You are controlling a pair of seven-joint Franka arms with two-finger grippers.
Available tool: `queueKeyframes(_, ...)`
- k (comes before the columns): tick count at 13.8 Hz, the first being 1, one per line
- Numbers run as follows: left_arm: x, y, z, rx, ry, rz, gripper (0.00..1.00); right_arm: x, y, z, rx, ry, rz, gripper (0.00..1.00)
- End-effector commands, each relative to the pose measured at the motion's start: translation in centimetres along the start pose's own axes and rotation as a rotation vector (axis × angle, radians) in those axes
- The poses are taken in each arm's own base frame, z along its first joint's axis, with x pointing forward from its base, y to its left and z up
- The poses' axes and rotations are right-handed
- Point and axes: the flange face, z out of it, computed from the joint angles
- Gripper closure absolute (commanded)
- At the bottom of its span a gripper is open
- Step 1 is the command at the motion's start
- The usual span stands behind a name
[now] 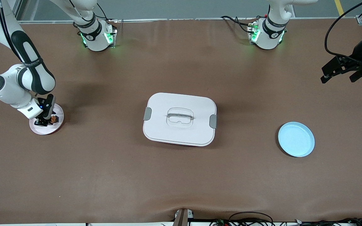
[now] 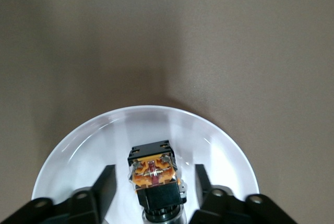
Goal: Transfer orange switch to right arm and place
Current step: 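Open the right gripper and lift it away from the plate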
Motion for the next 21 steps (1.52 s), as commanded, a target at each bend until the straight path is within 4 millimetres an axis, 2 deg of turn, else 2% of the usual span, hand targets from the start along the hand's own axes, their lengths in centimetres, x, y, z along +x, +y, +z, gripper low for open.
queueKeyframes(1, 0.1, 0.0, -0.5, 0.026, -0.015, 0.005, 0.0, -0.4, 0.7, -0.4, -0.005, 0.005, 0.003, 0.0)
queueKeyframes(6, 0.2, 0.2, -0.2, 0.023, -0.023, 0.005, 0.0, -1.0, 1.6, -2.1, 0.055, 0.028, 0.019, 0.0)
queueKeyframes(9, 0.3, 0.0, -0.3, 0.026, -0.023, 0.002, 0.0, -0.8, 1.6, -6.1, 0.092, 0.035, 0.158, 0.0)
queueKeyframes(14, 0.3, 0.1, -0.3, 0.023, -0.021, 0.003, 0.0, -0.8, 2.8, -14.5, 0.184, 0.042, 0.37, 0.0)
queueKeyframes(18, 0.3, 0.1, -0.3, 0.02, -0.022, 0.003, 0.0, 0.7, 2.5, -18.6, 0.21, 0.022, 0.576, 0.0)
queueKeyframes(21, 0.3, 0.1, -0.3, 0.017, -0.022, 0.001, 0.0, 1.1, 1.6, -21.8, 0.22, 0.007, 0.716, 0.0)
